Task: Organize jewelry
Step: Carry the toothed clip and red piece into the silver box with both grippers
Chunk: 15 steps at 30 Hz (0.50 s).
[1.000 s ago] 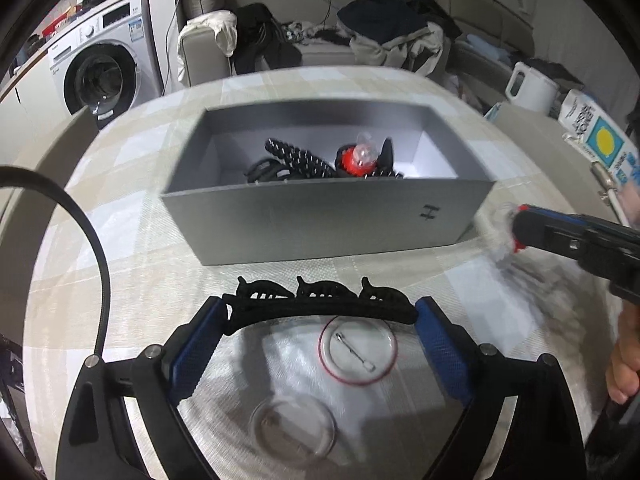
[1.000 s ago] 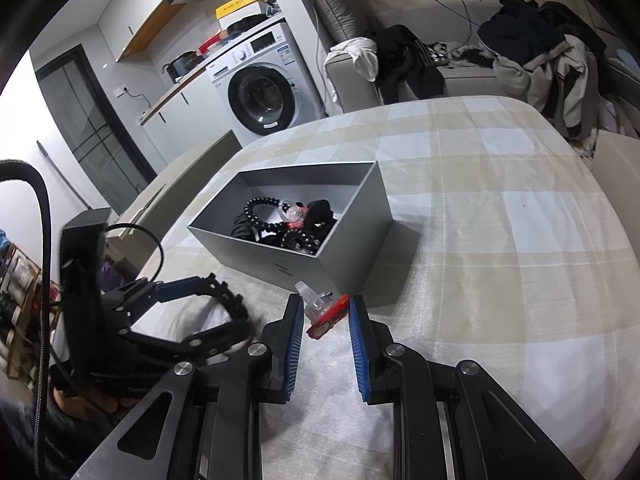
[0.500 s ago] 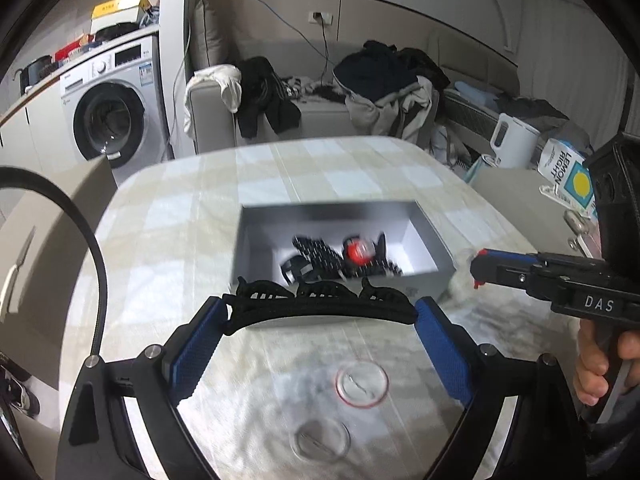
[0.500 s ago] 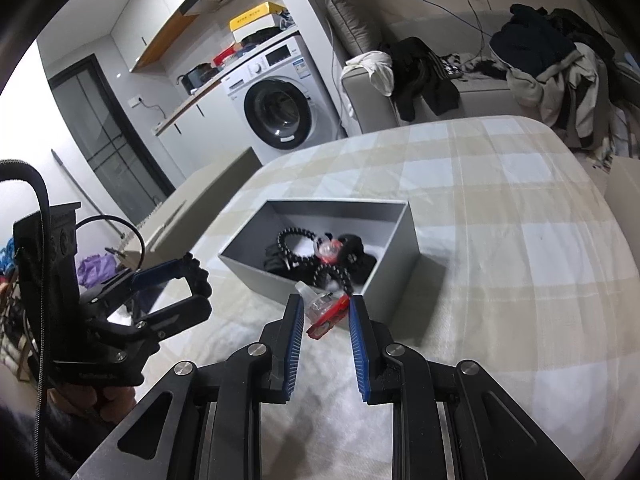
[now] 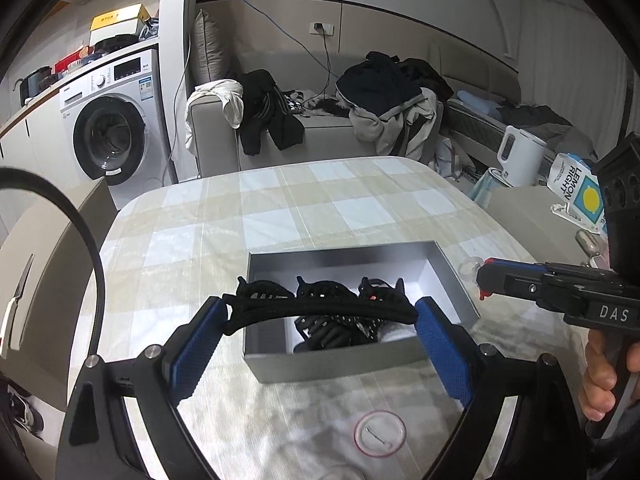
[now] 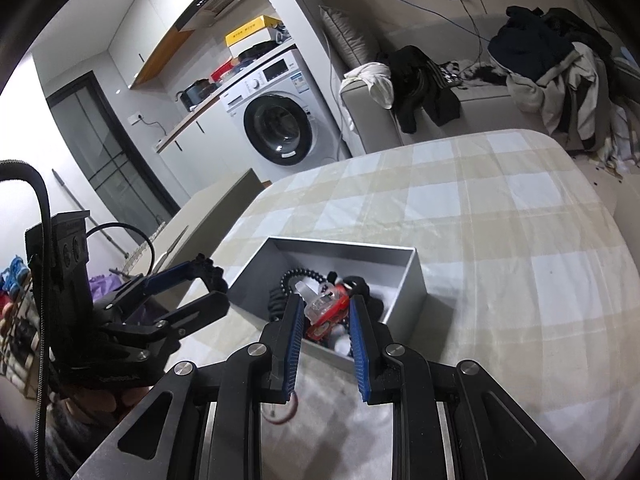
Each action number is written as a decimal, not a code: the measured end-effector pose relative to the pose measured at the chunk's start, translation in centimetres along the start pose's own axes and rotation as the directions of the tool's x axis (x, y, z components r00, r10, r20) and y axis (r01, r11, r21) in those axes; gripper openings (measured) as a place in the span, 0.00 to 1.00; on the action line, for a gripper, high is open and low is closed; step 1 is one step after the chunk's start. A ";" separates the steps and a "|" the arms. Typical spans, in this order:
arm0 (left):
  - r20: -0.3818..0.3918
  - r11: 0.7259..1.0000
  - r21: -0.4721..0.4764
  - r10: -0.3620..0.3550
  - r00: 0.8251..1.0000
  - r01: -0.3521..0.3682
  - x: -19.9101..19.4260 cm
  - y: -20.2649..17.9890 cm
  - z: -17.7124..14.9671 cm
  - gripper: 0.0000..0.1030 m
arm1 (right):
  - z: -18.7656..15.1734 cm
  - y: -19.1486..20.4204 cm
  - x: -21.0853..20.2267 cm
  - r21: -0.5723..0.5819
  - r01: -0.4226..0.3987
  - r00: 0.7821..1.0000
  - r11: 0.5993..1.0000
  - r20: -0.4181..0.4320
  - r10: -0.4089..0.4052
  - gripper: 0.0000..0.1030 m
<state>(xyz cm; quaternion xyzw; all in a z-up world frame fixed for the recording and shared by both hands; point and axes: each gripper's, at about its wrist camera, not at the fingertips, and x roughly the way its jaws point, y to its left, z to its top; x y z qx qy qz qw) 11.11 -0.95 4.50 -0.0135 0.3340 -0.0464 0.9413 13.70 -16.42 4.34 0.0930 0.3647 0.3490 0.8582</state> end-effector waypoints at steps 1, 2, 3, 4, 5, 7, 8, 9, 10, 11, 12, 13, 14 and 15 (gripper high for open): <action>-0.002 1.000 0.002 -0.001 1.000 0.001 0.2 0.0 0.1 0.89 | 0.1 0.0 0.2 0.001 -0.001 1.000 1.000 0.000 0.001 0.21; -0.003 1.000 0.006 0.000 1.000 0.000 0.3 0.0 0.2 0.89 | 0.3 -0.1 0.4 0.004 -0.002 1.000 1.000 -0.002 0.002 0.21; -0.004 1.000 0.008 0.003 1.000 -0.003 0.4 0.0 0.3 0.89 | 0.4 -0.1 0.6 0.007 -0.003 1.000 1.000 -0.004 0.003 0.21; -0.006 1.000 0.011 0.004 1.000 -0.004 0.6 0.0 0.3 0.89 | 0.5 -0.2 0.8 0.009 -0.004 1.000 1.000 -0.006 0.004 0.21; -0.007 1.000 0.013 0.004 1.000 -0.004 0.7 0.0 0.3 0.89 | 0.6 -0.2 1.0 0.009 -0.003 1.000 1.000 -0.006 0.003 0.21; -0.015 1.000 0.018 0.006 1.000 -0.006 1.2 0.1 0.4 0.89 | 0.9 -0.2 1.3 0.010 -0.004 1.000 1.000 -0.008 0.004 0.21; -0.017 1.000 0.020 0.007 1.000 -0.007 1.4 0.1 0.4 0.89 | 0.9 -0.2 1.5 0.012 -0.003 1.000 1.000 -0.011 0.003 0.21; -0.023 1.000 0.022 0.008 1.000 -0.008 1.6 0.1 0.4 0.89 | 1.0 -0.3 1.7 0.012 -0.003 1.000 1.000 -0.014 0.003 0.21; -0.029 1.000 0.024 0.009 1.000 -0.009 1.9 0.0 0.4 0.89 | 1.1 -0.3 1.9 0.011 -0.004 1.000 1.000 -0.018 0.004 0.21; -0.033 1.000 0.026 0.008 0.999 -0.007 2.1 0.1 0.4 0.89 | 1.1 -0.3 2.0 0.011 -0.003 1.000 1.000 -0.020 0.004 0.21; -0.040 1.000 0.028 0.001 0.999 0.000 2.4 0.0 0.4 0.89 | 1.1 -0.3 2.3 0.010 -0.003 1.000 1.000 -0.023 0.003 0.21; -0.046 0.999 0.033 -0.001 0.999 0.002 2.5 0.0 0.4 0.89 | 1.2 -0.3 2.5 0.011 -0.003 1.000 1.000 -0.030 0.003 0.21; -0.049 0.999 0.035 0.003 0.999 -0.001 2.6 0.0 0.4 0.89 | 1.2 -0.3 2.7 0.011 -0.002 0.999 1.000 -0.034 0.003 0.21; -0.051 0.999 0.040 0.004 0.999 -0.002 2.7 0.0 0.4 0.89 | 1.3 -0.3 2.9 0.009 -0.003 0.999 1.000 -0.039 0.003 0.21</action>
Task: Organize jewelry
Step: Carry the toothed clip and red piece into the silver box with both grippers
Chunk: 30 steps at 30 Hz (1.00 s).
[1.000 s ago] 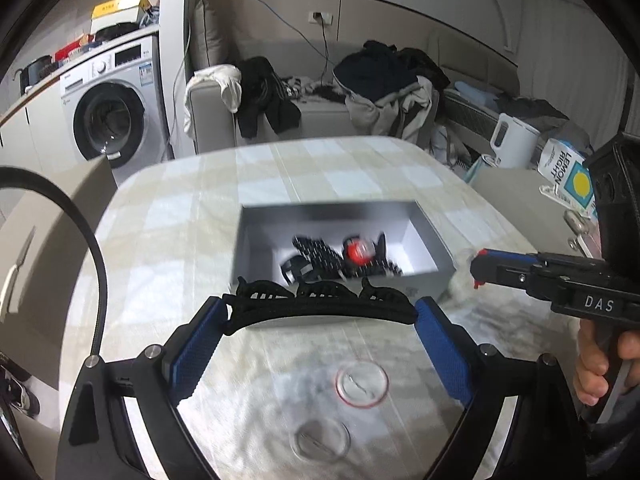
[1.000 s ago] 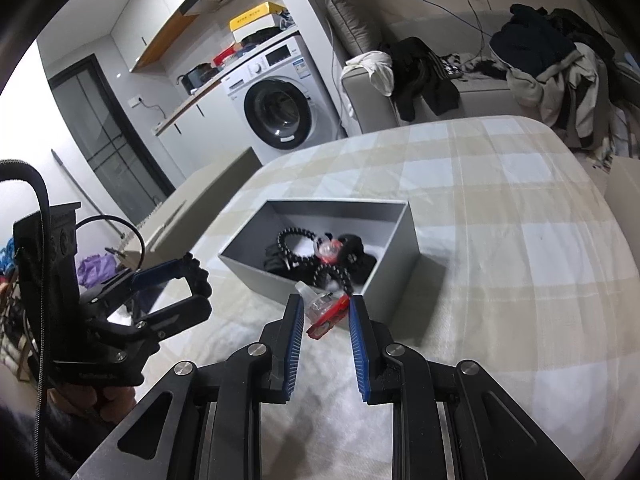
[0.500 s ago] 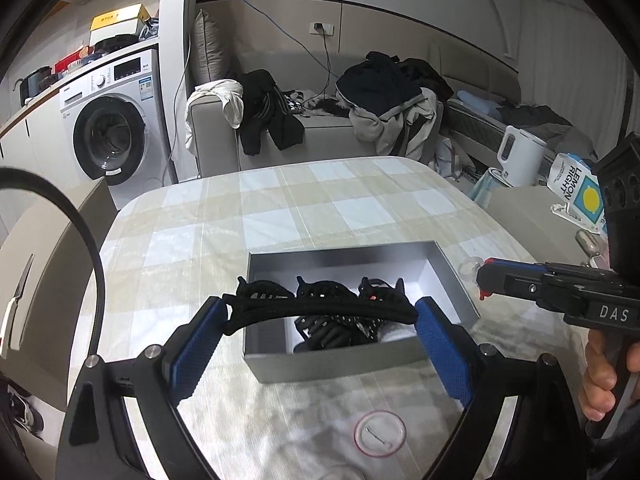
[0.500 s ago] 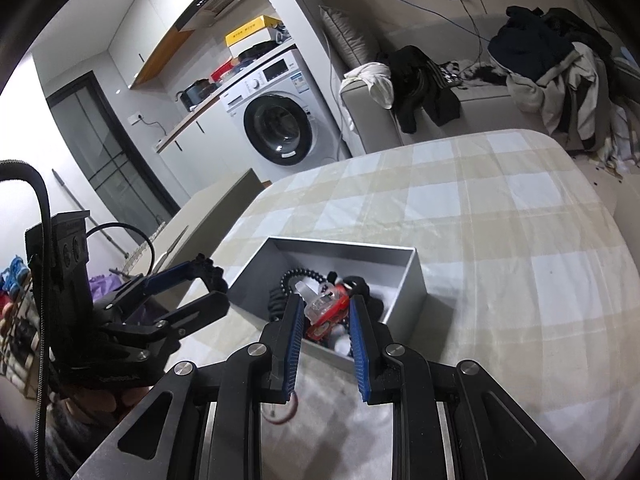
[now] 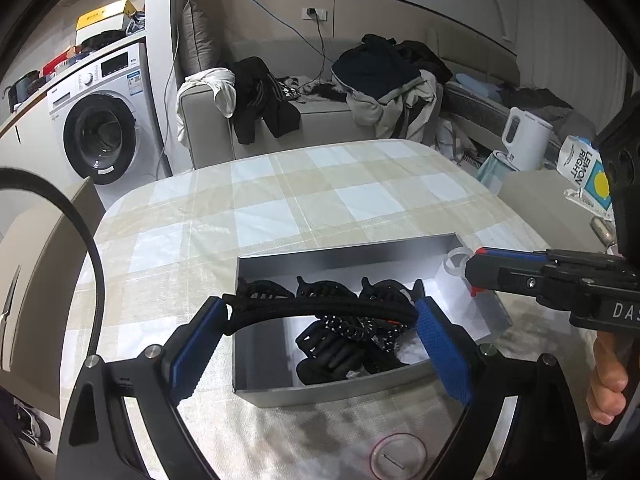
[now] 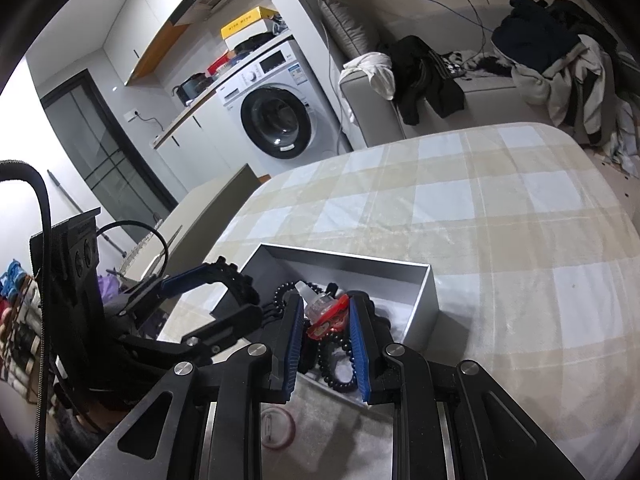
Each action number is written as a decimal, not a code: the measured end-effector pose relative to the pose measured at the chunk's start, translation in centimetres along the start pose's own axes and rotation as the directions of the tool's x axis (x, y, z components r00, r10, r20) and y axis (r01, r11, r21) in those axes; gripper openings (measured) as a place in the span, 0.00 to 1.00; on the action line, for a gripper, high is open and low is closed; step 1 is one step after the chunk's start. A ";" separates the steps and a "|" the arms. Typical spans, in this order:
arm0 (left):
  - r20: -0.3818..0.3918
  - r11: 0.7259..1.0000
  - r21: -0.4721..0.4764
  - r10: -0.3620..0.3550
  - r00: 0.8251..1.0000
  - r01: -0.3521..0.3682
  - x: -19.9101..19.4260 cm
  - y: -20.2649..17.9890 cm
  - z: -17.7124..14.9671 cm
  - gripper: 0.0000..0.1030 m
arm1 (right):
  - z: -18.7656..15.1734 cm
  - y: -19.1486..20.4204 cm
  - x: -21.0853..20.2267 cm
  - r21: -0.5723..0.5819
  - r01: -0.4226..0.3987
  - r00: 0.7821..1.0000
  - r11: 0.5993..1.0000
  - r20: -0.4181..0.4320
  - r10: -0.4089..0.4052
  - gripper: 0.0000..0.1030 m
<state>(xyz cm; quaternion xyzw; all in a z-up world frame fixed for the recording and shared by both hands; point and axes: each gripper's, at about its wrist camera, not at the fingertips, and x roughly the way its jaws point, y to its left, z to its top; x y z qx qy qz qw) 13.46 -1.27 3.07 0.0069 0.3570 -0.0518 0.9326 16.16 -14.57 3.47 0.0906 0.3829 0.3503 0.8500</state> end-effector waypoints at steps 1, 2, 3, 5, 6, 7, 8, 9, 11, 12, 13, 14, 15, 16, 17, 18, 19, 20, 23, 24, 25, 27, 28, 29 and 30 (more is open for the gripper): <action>-0.002 1.000 0.004 -0.003 1.000 0.003 0.1 -0.1 0.1 0.89 | 0.1 0.0 0.2 -0.001 0.001 1.000 1.000 -0.004 -0.001 0.21; -0.004 1.000 0.007 -0.003 1.000 0.003 0.2 -0.1 0.1 0.89 | 0.1 0.1 0.4 -0.004 0.001 1.000 1.000 -0.007 -0.001 0.21; -0.006 1.000 0.012 -0.003 1.000 0.003 0.3 -0.2 0.2 0.89 | 0.1 0.1 0.6 -0.007 0.000 1.000 1.000 -0.016 0.000 0.21; -0.018 1.000 0.010 -0.012 1.000 0.013 0.5 -0.2 0.2 0.89 | 0.2 0.1 0.9 -0.001 -0.008 1.000 1.000 -0.023 0.008 0.21; -0.023 1.000 0.006 -0.016 1.000 0.016 0.7 -0.1 0.2 0.89 | 0.2 0.0 1.0 -0.002 -0.002 1.000 1.000 -0.025 0.002 0.21; -0.028 1.000 0.002 -0.015 1.000 0.015 0.8 0.0 0.1 0.89 | 0.3 0.0 1.0 -0.004 0.004 1.000 1.000 -0.025 -0.004 0.21; -0.030 1.000 0.002 -0.013 0.999 0.013 0.9 0.0 0.1 0.89 | 0.3 0.0 1.0 -0.006 0.005 1.000 1.000 -0.024 -0.006 0.21; -0.031 1.000 0.006 -0.013 0.999 0.014 0.8 0.0 0.0 0.89 | 0.2 0.0 1.0 -0.007 0.003 1.000 1.000 -0.024 -0.003 0.21; -0.034 1.000 0.008 -0.014 0.999 0.014 0.9 0.0 -0.1 0.89 | 0.2 -0.1 1.1 -0.002 -0.002 1.000 1.000 -0.026 0.002 0.21; -0.035 1.000 0.008 -0.013 0.999 0.013 0.9 0.0 -0.1 0.89 | 0.2 -0.2 1.1 0.004 -0.007 1.000 1.000 -0.025 0.007 0.21; -0.035 1.000 0.006 -0.011 0.999 0.011 0.9 0.0 -0.1 0.89 | 0.3 -0.4 1.2 0.012 -0.016 1.000 1.000 -0.026 0.016 0.21; -0.035 1.000 0.003 -0.012 0.999 0.012 1.0 0.1 -0.1 0.89 | 0.3 -0.5 1.2 0.020 -0.020 0.999 1.000 -0.027 0.021 0.21; -0.035 1.000 -0.001 -0.017 0.999 0.017 0.9 0.1 -0.2 0.89 | 0.3 -0.6 1.3 0.025 -0.022 0.999 0.999 -0.027 0.022 0.22; -0.033 1.000 -0.004 -0.025 0.999 0.025 0.9 0.1 -0.2 0.89 | 0.4 -0.8 1.3 0.028 -0.024 0.999 0.999 -0.027 0.025 0.22; -0.031 1.000 -0.003 -0.029 0.999 0.029 0.9 0.1 -0.2 0.89 | 0.4 -0.8 1.4 0.033 -0.026 0.999 0.999 -0.028 0.027 0.22; -0.029 1.000 0.000 -0.032 0.999 0.032 0.9 0.0 -0.2 0.89 | 0.5 -1.0 1.4 0.040 -0.032 0.999 0.999 -0.030 0.034 0.22; -0.030 1.000 0.004 -0.031 0.999 0.031 1.0 0.0 -0.3 0.89 | 0.5 -1.0 1.5 0.044 -0.037 0.999 0.998 -0.031 0.038 0.22; -0.029 1.000 0.009 -0.028 0.999 0.029 0.9 -0.1 -0.3 0.89 | 0.5 -1.1 1.6 0.048 -0.040 0.999 0.998 -0.031 0.041 0.22; -0.026 0.999 0.013 -0.029 0.999 0.030 1.0 -0.1 -0.3 0.89 | 0.7 -1.5 1.9 0.065 -0.051 0.998 0.997 -0.034 0.054 0.22; -0.022 0.999 0.016 -0.034 0.999 0.035 1.0 -0.1 -0.3 0.89 | 0.7 -1.5 2.0 0.070 -0.055 0.998 0.996 -0.035 0.058 0.22; -0.020 0.999 0.020 -0.039 0.999 0.040 1.0 -0.2 -0.4 0.89 | 0.8 -1.6 2.1 0.076 -0.055 0.998 0.996 -0.037 0.058 0.22; -0.016 0.998 0.035 -0.044 0.999 0.045 0.9 -0.4 -0.5 0.89 | 0.9 -1.7 2.3 0.082 -0.057 0.997 0.995 -0.039 0.060 0.22; -0.014 0.998 0.043 -0.045 0.999 0.046 0.9 -0.5 -0.5 0.89 | 1.0 -1.7 2.4 0.086 -0.059 0.997 0.995 -0.040 0.062 0.22; -0.013 0.998 0.051 -0.045 0.999 0.046 0.9 -0.7 -0.6 0.89 | 1.0 -1.7 2.5 0.091 -0.059 0.997 0.994 -0.040 0.063 0.22; -0.013 0.997 0.058 -0.044 0.999 0.044 1.0 -0.8 -0.7 0.89 | 1.1 -1.8 2.6 0.098 -0.059 0.997 0.993 -0.039 0.063 0.22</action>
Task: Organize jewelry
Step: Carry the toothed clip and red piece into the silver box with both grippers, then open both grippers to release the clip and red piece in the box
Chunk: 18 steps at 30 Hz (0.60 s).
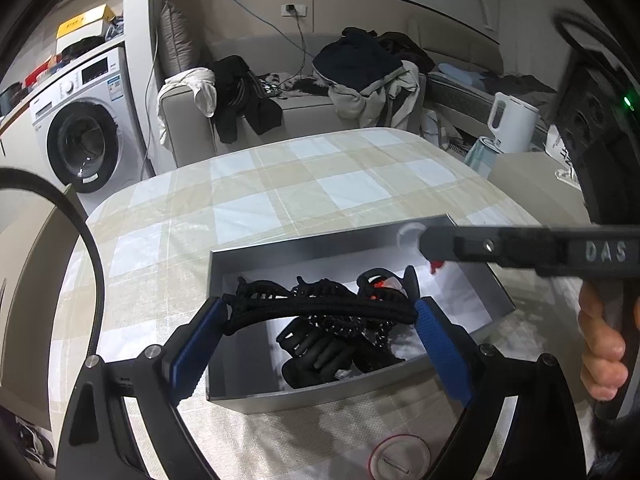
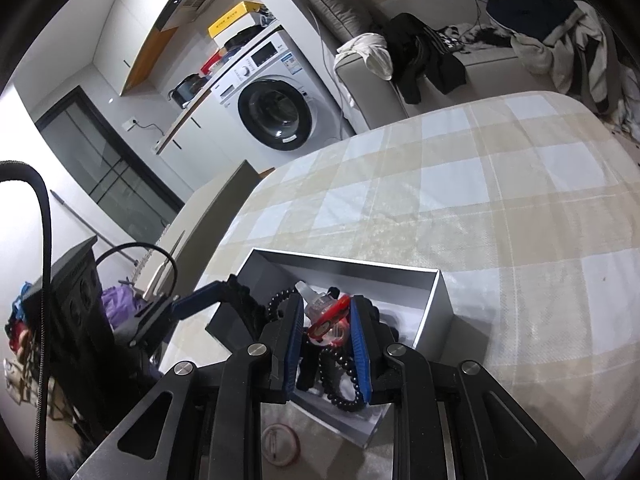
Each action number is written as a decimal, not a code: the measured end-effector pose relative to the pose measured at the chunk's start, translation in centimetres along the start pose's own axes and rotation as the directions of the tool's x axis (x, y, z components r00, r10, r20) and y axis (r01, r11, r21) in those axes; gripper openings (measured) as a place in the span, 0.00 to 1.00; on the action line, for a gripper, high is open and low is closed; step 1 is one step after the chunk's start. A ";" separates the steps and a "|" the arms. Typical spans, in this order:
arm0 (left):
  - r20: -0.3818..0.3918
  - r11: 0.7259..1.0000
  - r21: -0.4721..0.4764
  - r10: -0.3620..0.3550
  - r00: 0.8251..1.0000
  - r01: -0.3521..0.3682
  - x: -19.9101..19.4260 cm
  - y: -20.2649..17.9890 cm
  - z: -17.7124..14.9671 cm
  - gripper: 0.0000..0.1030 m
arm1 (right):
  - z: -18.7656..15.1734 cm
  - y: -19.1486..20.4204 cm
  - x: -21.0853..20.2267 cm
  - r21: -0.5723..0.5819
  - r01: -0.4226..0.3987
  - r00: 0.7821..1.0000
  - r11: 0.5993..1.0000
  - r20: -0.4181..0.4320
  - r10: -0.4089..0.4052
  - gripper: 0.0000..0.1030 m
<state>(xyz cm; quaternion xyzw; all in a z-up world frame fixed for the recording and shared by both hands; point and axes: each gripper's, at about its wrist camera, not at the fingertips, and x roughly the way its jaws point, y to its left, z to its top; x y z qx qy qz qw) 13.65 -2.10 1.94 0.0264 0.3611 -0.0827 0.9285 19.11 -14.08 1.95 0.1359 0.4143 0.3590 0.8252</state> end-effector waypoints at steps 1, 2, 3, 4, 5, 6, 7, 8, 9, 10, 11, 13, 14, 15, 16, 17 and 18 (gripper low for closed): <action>-0.001 1.000 0.004 0.002 1.000 -0.002 0.0 -0.1 -0.1 0.89 | 0.0 -0.1 0.0 0.004 0.000 1.000 1.000 -0.001 0.000 0.22; -0.003 1.000 0.006 0.004 1.000 -0.004 0.1 -0.1 -0.1 0.89 | 0.1 -0.2 0.1 0.012 -0.002 1.000 1.000 -0.004 0.002 0.22; -0.006 1.000 0.006 0.004 1.000 -0.004 0.2 -0.1 -0.1 0.89 | 0.1 -0.2 0.3 0.018 -0.004 1.000 1.000 -0.007 0.004 0.22; -0.008 1.000 0.005 0.002 1.000 -0.002 0.3 -0.1 -0.2 0.89 | 0.1 -0.3 0.4 0.025 0.001 1.000 1.000 -0.010 -0.001 0.22; -0.010 1.000 0.004 0.000 1.000 0.000 0.3 -0.1 -0.2 0.89 | 0.1 -0.3 0.5 0.025 0.004 1.000 1.000 -0.011 -0.003 0.23; -0.011 1.000 0.001 0.000 1.000 0.000 0.4 -0.1 -0.2 0.89 | 0.1 -0.3 0.4 0.025 0.002 1.000 1.000 -0.011 -0.002 0.23; -0.013 1.000 -0.002 0.000 1.000 0.000 0.4 0.0 -0.2 0.89 | 0.1 -0.3 0.5 0.027 0.003 1.000 1.000 -0.012 -0.003 0.23; -0.014 1.000 -0.004 0.001 1.000 -0.001 0.4 0.0 -0.2 0.89 | 0.1 -0.3 0.5 0.027 0.005 1.000 1.000 -0.014 -0.005 0.23; -0.015 1.000 -0.006 0.001 1.000 -0.001 0.4 0.1 -0.3 0.89 | 0.1 -0.3 0.6 0.028 0.005 1.000 1.000 -0.016 -0.004 0.23; -0.017 1.000 -0.007 0.000 1.000 0.000 0.5 0.1 -0.3 0.89 | 0.1 -0.3 0.6 0.030 0.004 1.000 1.000 -0.014 -0.003 0.23; -0.018 1.000 -0.007 -0.001 1.000 0.001 0.5 0.1 -0.3 0.89 | 0.1 -0.3 0.5 0.032 0.003 1.000 0.999 -0.006 -0.003 0.23; -0.019 1.000 -0.006 -0.003 1.000 0.003 0.4 0.0 -0.3 0.89 | 0.1 -0.3 0.2 0.038 -0.007 1.000 0.999 0.015 0.006 0.23; -0.018 1.000 -0.006 -0.003 1.000 0.003 0.4 0.0 -0.3 0.89 | 0.1 -0.3 0.1 0.038 -0.012 1.000 0.999 0.018 0.011 0.23; -0.019 1.000 -0.005 -0.004 1.000 0.004 0.4 0.0 -0.3 0.89 | 0.2 -0.2 -0.1 0.036 -0.013 1.000 0.999 0.022 0.012 0.23; -0.020 1.000 -0.005 -0.005 1.000 0.005 0.5 0.0 -0.3 0.89 | 0.2 -0.1 -0.3 0.030 -0.011 0.999 0.999 0.031 0.010 0.26; -0.022 1.000 -0.005 -0.005 1.000 0.005 0.5 0.0 -0.3 0.89 | 0.2 0.0 -0.6 0.024 -0.005 0.999 1.000 0.034 0.005 0.28; -0.023 1.000 -0.007 -0.005 1.000 0.005 0.5 0.0 -0.4 0.89 | 0.2 0.0 -0.8 0.022 -0.004 0.999 1.000 0.035 0.003 0.31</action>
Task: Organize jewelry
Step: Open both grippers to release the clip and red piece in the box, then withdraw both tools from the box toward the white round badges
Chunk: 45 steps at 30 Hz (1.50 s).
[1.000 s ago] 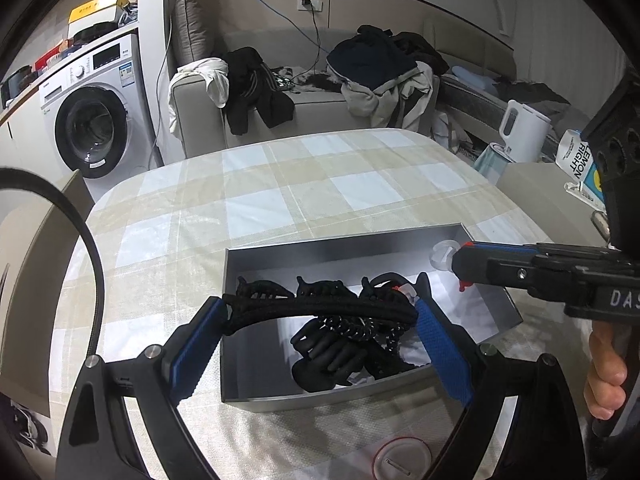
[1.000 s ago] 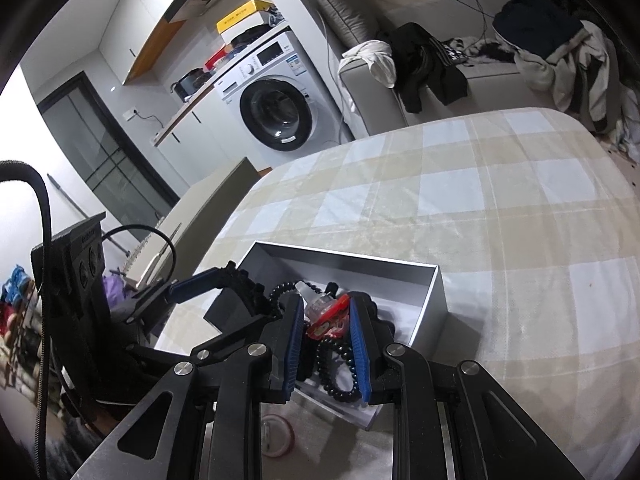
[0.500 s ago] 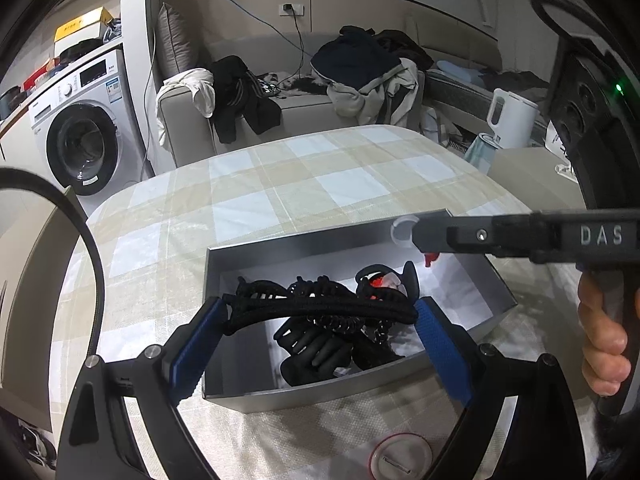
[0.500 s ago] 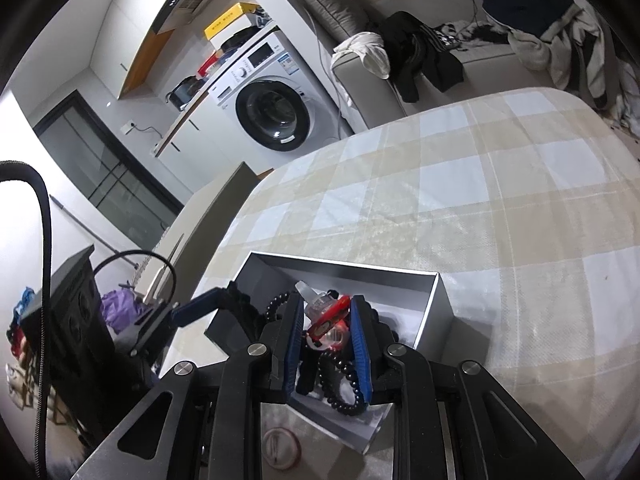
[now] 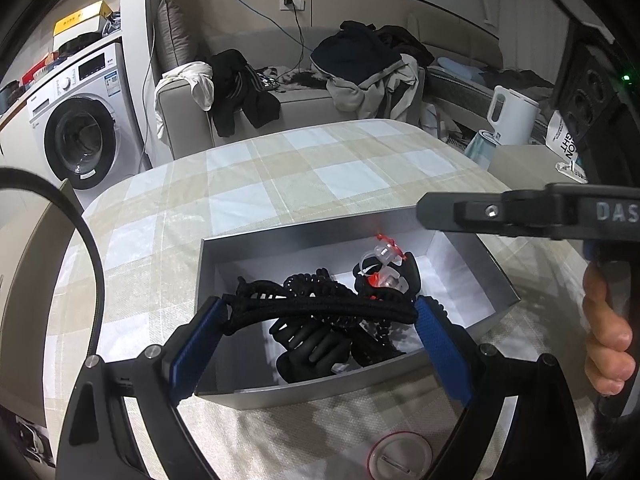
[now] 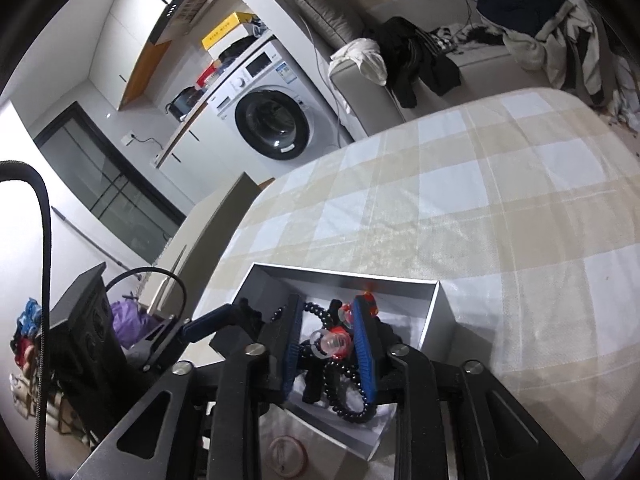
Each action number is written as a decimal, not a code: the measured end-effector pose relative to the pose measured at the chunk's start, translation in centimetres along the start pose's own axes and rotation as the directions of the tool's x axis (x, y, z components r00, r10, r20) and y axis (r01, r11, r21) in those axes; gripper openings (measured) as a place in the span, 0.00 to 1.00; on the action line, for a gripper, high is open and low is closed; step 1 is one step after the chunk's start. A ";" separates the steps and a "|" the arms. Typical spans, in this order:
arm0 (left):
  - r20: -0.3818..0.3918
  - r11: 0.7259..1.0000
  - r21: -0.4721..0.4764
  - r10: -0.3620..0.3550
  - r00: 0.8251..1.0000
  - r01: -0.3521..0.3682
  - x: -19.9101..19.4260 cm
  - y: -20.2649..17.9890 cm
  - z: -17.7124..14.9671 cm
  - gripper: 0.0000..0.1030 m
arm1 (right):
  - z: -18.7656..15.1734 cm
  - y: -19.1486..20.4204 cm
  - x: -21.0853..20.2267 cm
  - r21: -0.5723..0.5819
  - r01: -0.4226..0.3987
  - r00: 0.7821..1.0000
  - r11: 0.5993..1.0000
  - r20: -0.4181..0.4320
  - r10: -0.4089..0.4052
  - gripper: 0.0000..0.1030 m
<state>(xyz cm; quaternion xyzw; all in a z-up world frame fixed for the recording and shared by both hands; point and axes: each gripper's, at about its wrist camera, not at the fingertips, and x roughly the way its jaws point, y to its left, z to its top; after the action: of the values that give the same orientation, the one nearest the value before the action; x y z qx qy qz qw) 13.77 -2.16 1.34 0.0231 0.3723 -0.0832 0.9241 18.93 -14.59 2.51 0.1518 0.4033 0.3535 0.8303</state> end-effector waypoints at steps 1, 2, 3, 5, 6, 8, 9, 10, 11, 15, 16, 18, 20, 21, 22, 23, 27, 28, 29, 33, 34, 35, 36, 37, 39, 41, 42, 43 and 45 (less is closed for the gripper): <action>-0.002 1.000 -0.001 -0.002 1.000 0.002 0.0 0.0 0.0 0.89 | 0.0 0.0 -0.3 -0.002 -0.001 1.000 1.000 0.003 0.001 0.34; -0.007 1.000 -0.005 -0.002 1.000 0.002 0.0 0.0 0.0 0.89 | -0.1 0.0 -0.5 -0.005 -0.002 1.000 1.000 0.004 0.002 0.36; -0.013 1.000 -0.014 -0.006 1.000 0.006 0.0 0.0 0.1 0.89 | -0.1 0.1 -0.8 -0.009 -0.003 1.000 1.000 0.007 0.004 0.39; -0.028 0.999 -0.036 -0.024 0.999 0.023 0.0 0.2 0.0 0.89 | -0.4 0.2 -1.5 -0.019 -0.001 1.000 1.000 0.017 0.001 0.45; -0.034 0.998 -0.052 -0.038 0.999 0.036 0.0 0.3 0.0 0.89 | -0.5 0.2 -1.8 -0.023 0.008 1.000 1.000 0.024 -0.007 0.51; -0.030 0.997 -0.064 -0.049 0.998 0.047 -0.1 0.4 -0.1 0.89 | -0.8 0.1 -2.4 -0.032 0.024 0.999 0.999 0.033 -0.023 0.61; -0.024 0.996 -0.071 -0.051 0.998 0.049 -0.3 0.4 -0.2 0.90 | -1.0 0.0 -2.8 -0.035 0.031 0.999 0.999 0.036 -0.029 0.68; -0.019 0.995 -0.078 -0.057 0.998 0.056 -0.5 0.5 -0.3 0.91 | -1.2 -0.2 -3.3 -0.037 0.033 0.999 0.999 0.037 -0.031 0.74; -0.012 0.994 -0.086 -0.071 0.997 0.070 -0.8 0.5 -0.4 0.97 | -1.4 -0.3 -3.6 -0.038 0.035 0.999 0.999 0.038 -0.033 0.76; 0.001 0.990 -0.107 -0.097 0.995 0.097 -1.9 0.5 -1.0 0.99 | -2.6 -0.8 -5.3 -0.044 0.073 0.996 0.996 0.054 -0.071 0.93; 0.006 0.991 -0.105 -0.085 0.996 0.086 -2.2 0.4 -1.1 0.99 | -2.9 -0.9 -5.5 -0.045 0.083 0.995 0.996 0.059 -0.081 0.98; 0.015 0.993 -0.100 -0.057 0.998 0.059 -2.9 0.3 -1.6 0.99 | -3.4 -1.1 -5.9 -0.043 0.108 0.992 0.993 0.065 -0.105 1.00; 0.012 0.994 -0.101 -0.044 0.999 0.045 -3.5 0.3 -2.1 0.99 | -4.1 -1.1 -5.9 -0.047 0.123 0.991 0.991 0.056 -0.120 1.00; 0.010 0.993 -0.107 -0.042 0.999 0.043 -3.9 0.3 -2.4 0.99 | -4.4 -1.0 -5.8 -0.051 0.127 0.991 0.991 0.053 -0.124 1.00; 0.007 0.993 -0.115 -0.040 0.999 0.040 -4.2 0.4 -2.7 0.99 | -4.7 -0.9 -5.6 -0.058 0.133 0.990 0.989 0.050 -0.130 1.00; 0.007 0.992 -0.124 -0.035 0.999 0.035 -4.6 0.5 -3.0 0.99 | -5.0 -0.8 -5.4 -0.065 0.140 0.989 0.988 0.045 -0.138 1.00; -0.005 0.991 -0.137 0.005 1.000 -0.006 -5.4 0.7 -4.3 0.99 | -6.2 -0.3 -4.4 -0.076 0.147 0.989 0.986 0.013 -0.146 1.00; -0.015 0.990 -0.142 0.011 1.000 -0.013 -5.6 0.9 -4.8 0.99 | -6.5 -0.2 -4.1 -0.081 0.148 0.989 0.986 0.001 -0.148 1.00; -0.022 0.989 -0.149 0.016 1.000 -0.019 -5.7 1.0 -5.2 0.99 | -6.8 0.0 -3.7 -0.091 0.152 0.988 0.984 -0.015 -0.154 1.00; -0.049 0.983 -0.182 0.026 0.998 -0.034 -5.9 1.7 -6.7 0.99 | -7.6 0.4 -2.7 -0.121 0.163 0.982 0.979 -0.070 -0.173 1.00; -0.058 0.981 -0.190 0.028 0.998 -0.038 -5.9 1.7 -7.0 0.99 | -7.8 0.5 -2.5 -0.127 0.158 0.983 0.979 -0.077 -0.168 1.00; -0.068 0.980 -0.194 0.028 0.997 -0.041 -5.8 1.6 -7.3 0.99 | -7.9 0.6 -2.5 -0.131 0.152 0.983 0.980 -0.080 -0.163 1.00; -0.078 0.980 -0.193 0.028 0.997 -0.043 -5.7 1.5 -7.7 0.99 | -8.0 0.7 -2.4 -0.135 0.147 0.984 0.980 -0.084 -0.160 1.00; -0.084 0.980 -0.192 0.029 0.996 -0.045 -5.7 1.3 -7.9 0.99 | -8.2 0.8 -2.4 -0.139 0.146 0.983 0.980 -0.087 -0.159 1.00; -0.099 0.982 -0.184 0.023 0.995 -0.041 -5.5 1.0 -8.2 0.99 | -8.3 0.8 -2.3 -0.138 0.139 0.984 0.981 -0.090 -0.153 1.00; -0.105 0.984 -0.171 0.021 0.994 -0.039 -5.5 0.6 -8.6 0.98 | -8.4 0.8 -2.3 -0.136 0.136 0.984 0.981 -0.095 -0.150 1.00; -0.106 0.987 -0.158 0.021 0.994 -0.038 -5.5 0.4 -8.6 0.98 | -8.5 0.8 -2.3 -0.136 0.135 0.984 0.982 -0.097 -0.148 1.00; -0.108 0.989 -0.146 0.020 0.994 -0.036 -5.5 0.2 -8.6 0.98 | -8.6 0.9 -2.3 -0.136 0.133 0.984 0.982 -0.101 -0.147 1.00; -0.113 0.994 -0.107 0.009 0.994 -0.022 -5.3 -0.3 -8.7 0.91 | -8.8 1.0 -2.3 -0.141 0.129 0.984 0.982 -0.107 -0.144 1.00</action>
<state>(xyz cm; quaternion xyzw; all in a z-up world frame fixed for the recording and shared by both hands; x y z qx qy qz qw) 4.01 -0.84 -1.22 -0.0195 0.4277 -0.0543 0.9021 10.62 -15.76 -1.20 0.0468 0.4360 0.3302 0.8359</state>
